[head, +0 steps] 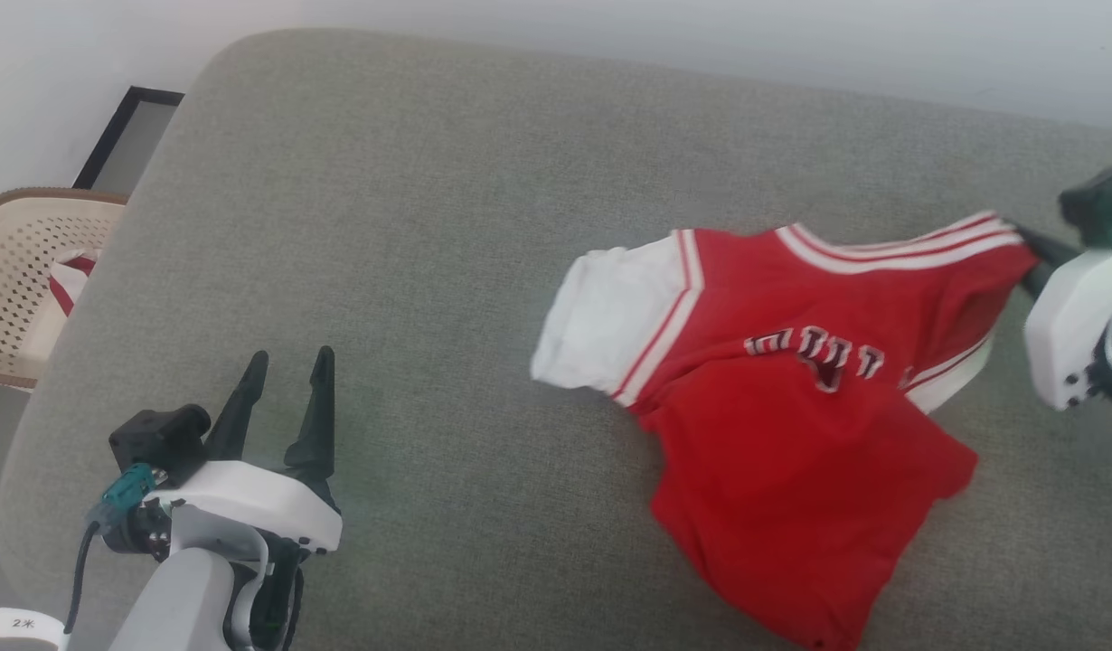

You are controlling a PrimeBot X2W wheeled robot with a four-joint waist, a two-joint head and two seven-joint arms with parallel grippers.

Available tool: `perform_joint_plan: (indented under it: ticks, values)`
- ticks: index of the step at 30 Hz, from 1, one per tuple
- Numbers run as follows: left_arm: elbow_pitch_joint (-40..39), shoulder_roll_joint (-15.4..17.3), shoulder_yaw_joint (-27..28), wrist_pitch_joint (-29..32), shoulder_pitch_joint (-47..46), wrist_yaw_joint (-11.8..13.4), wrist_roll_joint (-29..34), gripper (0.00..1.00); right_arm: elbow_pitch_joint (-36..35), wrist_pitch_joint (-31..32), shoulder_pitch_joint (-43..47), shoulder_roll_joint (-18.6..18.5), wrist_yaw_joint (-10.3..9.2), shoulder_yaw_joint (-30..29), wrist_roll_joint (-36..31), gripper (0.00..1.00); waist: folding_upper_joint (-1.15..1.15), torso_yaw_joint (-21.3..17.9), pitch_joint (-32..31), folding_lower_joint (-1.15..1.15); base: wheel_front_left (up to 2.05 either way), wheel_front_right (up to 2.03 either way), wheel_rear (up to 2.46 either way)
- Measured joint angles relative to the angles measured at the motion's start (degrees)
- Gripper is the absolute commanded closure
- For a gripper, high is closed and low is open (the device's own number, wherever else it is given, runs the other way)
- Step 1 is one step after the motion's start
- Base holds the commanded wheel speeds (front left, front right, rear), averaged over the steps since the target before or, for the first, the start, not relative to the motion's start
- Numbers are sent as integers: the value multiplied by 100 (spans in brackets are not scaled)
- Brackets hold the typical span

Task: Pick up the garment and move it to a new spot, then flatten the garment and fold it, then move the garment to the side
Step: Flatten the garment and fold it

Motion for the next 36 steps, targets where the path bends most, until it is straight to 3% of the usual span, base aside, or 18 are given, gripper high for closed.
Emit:
perform_joint_plan:
  ticks: [7, 11, 14, 18, 21, 23, 24, 30, 36]
  values:
    - [53, -34, 51, 0, -1, -48, 135, 0, 160, 113, -123, -21, 1, -111, -55, 100, 0, -30, -9, 0, 0, 0, 0]
    - [76, -67, 79, 0, -5, -67, 181, 0, 342, 249, -86, 177, 1, -10, 134, 100, 0, -36, 15, 0, 0, 0, 0]
    - [87, -102, 92, 0, -31, -101, 213, 0, 622, 370, 6, 323, 0, 73, 353, 87, 0, -20, 40, 0, 0, 0, 0]
    - [118, -172, 86, 0, -113, -153, 265, 0, 1034, 592, 2, 499, 1, 209, 740, 84, 0, 31, 56, 0, 0, 0, 0]
    - [168, -197, 76, 0, -128, -176, 294, 0, 1380, 644, -86, 588, 1, 289, 923, 71, 0, 68, 57, 0, 0, 0, 0]
    - [209, -214, 71, 0, -147, -201, 321, 0, 1651, 577, -226, 650, 1, 385, 1021, 51, 0, 96, 37, 0, 0, 0, 0]
    - [216, -224, 73, 0, -153, -204, 334, 0, 1712, 510, -278, 654, 1, 402, 1016, 0, 0, 103, 30, 0, 0, 0, 0]
    - [209, -237, 154, 0, -130, -250, 353, 0, 1906, 182, -499, 597, 0, 394, 1162, 0, 0, 69, -72, 0, 0, 0, 0]
    - [158, -234, 224, 0, -3, -275, 385, 0, 1532, -15, -313, 414, 0, 433, 1412, 0, 0, -21, -157, 0, 0, 0, 0]
